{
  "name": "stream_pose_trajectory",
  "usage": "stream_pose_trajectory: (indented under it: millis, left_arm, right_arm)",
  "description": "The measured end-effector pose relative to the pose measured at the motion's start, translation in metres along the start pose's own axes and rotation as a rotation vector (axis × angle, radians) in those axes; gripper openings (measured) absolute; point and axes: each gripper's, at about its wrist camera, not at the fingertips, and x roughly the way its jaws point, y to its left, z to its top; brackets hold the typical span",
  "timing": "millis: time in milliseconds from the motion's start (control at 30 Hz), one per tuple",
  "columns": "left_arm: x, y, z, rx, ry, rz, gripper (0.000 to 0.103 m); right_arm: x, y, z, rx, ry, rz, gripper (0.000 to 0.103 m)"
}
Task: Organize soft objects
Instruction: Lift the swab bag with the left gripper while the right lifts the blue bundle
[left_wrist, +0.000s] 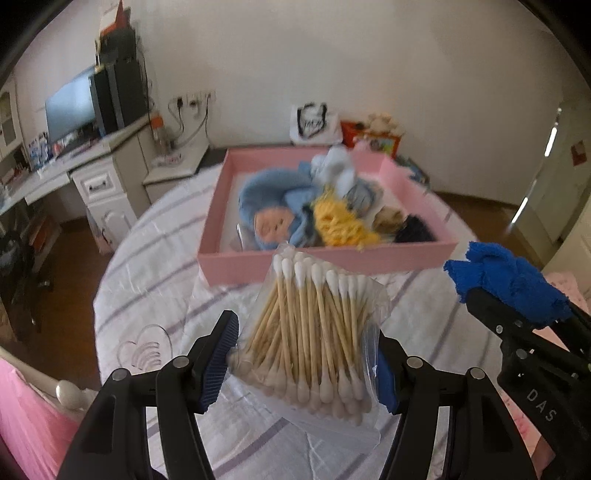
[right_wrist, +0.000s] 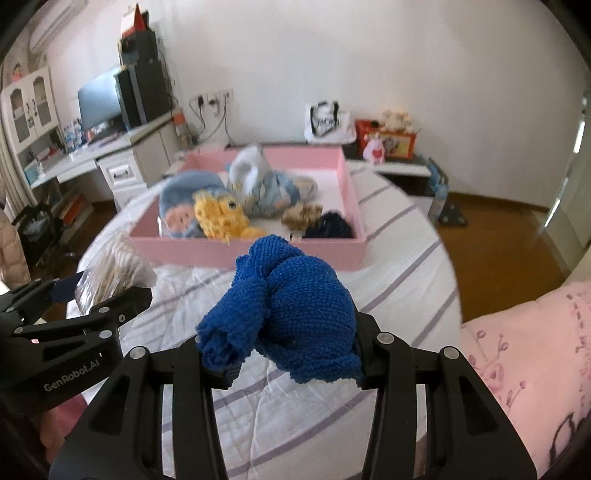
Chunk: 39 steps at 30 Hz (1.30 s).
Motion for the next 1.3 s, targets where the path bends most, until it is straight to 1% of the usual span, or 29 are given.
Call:
stream_pose_trajectory:
  millis: [100, 200, 333, 600, 700, 933, 1100, 1200, 1300]
  left_arm:
    - [-0.028, -0.004, -0.001, 0.01, -0.062, -0.007, 0.062]
    - [-0.058, -0.009, -0.005, 0.027, -0.127, 0.0, 0.062]
    - [-0.096, -0.015, -0.018, 0.042, -0.208, 0.009, 0.062]
    - [-0.157, -0.017, -0.045, 0.056, -0.324, -0.008, 0.062]
    - [-0.174, -0.015, -0.055, 0.052, -0.357, -0.009, 0.062]
    - [-0.214, -0.002, -0.095, 0.029, -0.405, -0.021, 0.062]
    - [-0.233, 0.006, -0.12, 0.008, -0.443, -0.007, 0.062]
    - [-0.243, 0.005, -0.134, 0.001, -0.469, 0.01, 0.062]
    - [-0.25, 0.003, -0.15, -0.005, -0.485, 0.009, 0.062]
  right_arm:
    - [-0.026, -0.002, 0.002, -0.016, -0.066, -0.011, 0.042]
    - [-0.048, -0.003, 0.004, -0.01, -0.123, -0.003, 0.042]
    - [-0.079, -0.002, 0.007, -0.017, -0.205, -0.003, 0.042]
    - [-0.115, 0.005, 0.009, -0.028, -0.309, 0.008, 0.042]
    - [-0.127, 0.006, 0.01, -0.031, -0.342, 0.006, 0.042]
    - [-0.149, 0.013, 0.009, -0.043, -0.409, 0.011, 0.042]
    - [-0.161, 0.02, 0.008, -0.058, -0.446, 0.017, 0.043]
    - [-0.167, 0.025, 0.007, -0.067, -0.466, 0.025, 0.043]
    - [-0.172, 0.029, 0.004, -0.076, -0.481, 0.028, 0.043]
